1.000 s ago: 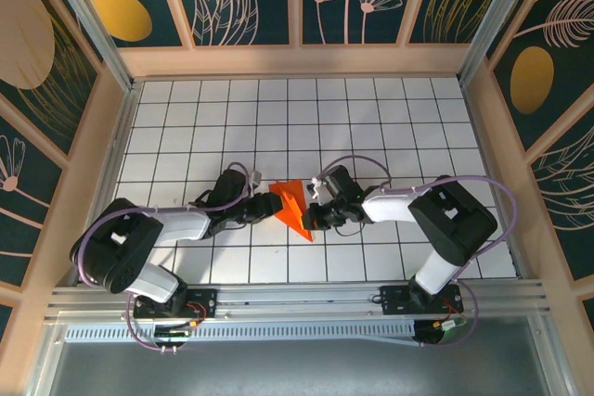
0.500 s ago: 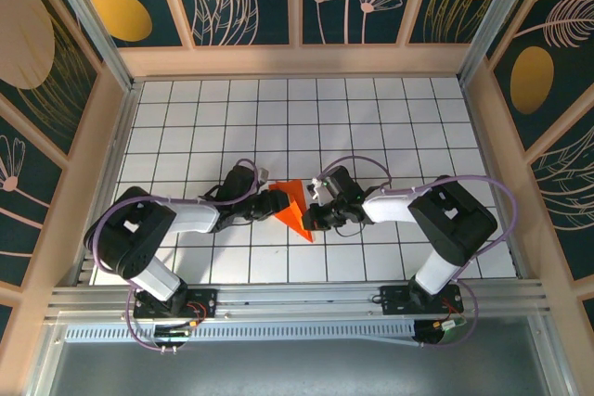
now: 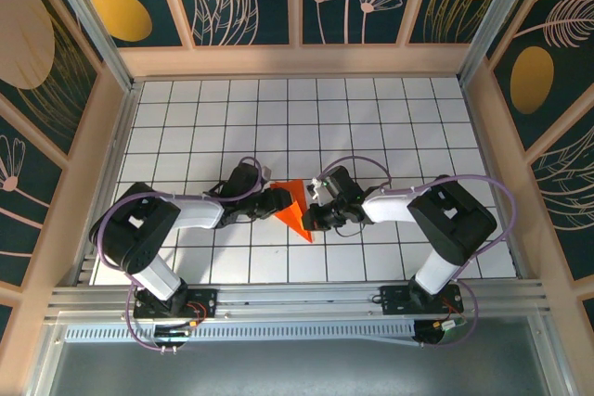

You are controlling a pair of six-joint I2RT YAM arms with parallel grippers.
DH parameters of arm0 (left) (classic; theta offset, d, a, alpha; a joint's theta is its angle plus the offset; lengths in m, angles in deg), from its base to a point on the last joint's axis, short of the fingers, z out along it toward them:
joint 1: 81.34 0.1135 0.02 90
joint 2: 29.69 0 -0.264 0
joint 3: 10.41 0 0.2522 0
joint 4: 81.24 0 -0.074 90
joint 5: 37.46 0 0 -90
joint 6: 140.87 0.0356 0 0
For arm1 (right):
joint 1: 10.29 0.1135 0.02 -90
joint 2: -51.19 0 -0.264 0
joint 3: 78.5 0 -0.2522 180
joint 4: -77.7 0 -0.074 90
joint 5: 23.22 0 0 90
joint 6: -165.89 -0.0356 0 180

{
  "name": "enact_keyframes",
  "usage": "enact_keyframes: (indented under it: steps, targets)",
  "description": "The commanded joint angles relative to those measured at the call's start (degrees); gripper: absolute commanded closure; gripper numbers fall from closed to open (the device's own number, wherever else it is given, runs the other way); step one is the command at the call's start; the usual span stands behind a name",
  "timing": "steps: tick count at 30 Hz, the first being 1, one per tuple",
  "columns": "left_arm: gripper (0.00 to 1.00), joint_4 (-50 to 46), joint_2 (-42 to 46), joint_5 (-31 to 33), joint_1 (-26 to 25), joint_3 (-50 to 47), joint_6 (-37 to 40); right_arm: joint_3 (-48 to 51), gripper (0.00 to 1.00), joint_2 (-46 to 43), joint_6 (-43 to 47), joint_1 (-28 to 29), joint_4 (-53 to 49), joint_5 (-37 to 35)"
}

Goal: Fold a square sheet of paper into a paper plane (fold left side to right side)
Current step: Fourth fold the wing at the center of the table.

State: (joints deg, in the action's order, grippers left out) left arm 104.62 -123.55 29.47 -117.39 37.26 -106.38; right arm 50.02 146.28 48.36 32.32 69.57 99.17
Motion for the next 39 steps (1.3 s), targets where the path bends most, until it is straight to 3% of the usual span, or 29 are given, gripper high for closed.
enact_keyframes:
  steps: [1,13,26,31,39]
  targets:
    - [0.53,-5.1,-1.9,3.5,-0.3,1.7,2.2,0.4,0.95,0.4,-0.3,-0.4,0.5,1.0]
    - [0.53,-7.2,-3.9,5.0,-0.7,2.9,3.4,-1.0,0.84,-3.1,0.3,-0.9,-0.5,0.5]
    - [0.53,-6.5,-3.7,4.7,-1.0,3.0,3.1,-1.1,0.68,-6.0,1.0,-7.5,2.6,4.7]
    - [0.53,-6.4,-3.6,4.6,-1.1,3.1,3.0,-3.0,0.63,-3.9,2.9,-5.8,-1.5,2.2]
    - [0.53,-6.4,-3.2,4.6,-1.1,3.1,3.1,-3.5,0.63,0.0,1.8,-2.8,-0.1,0.4]
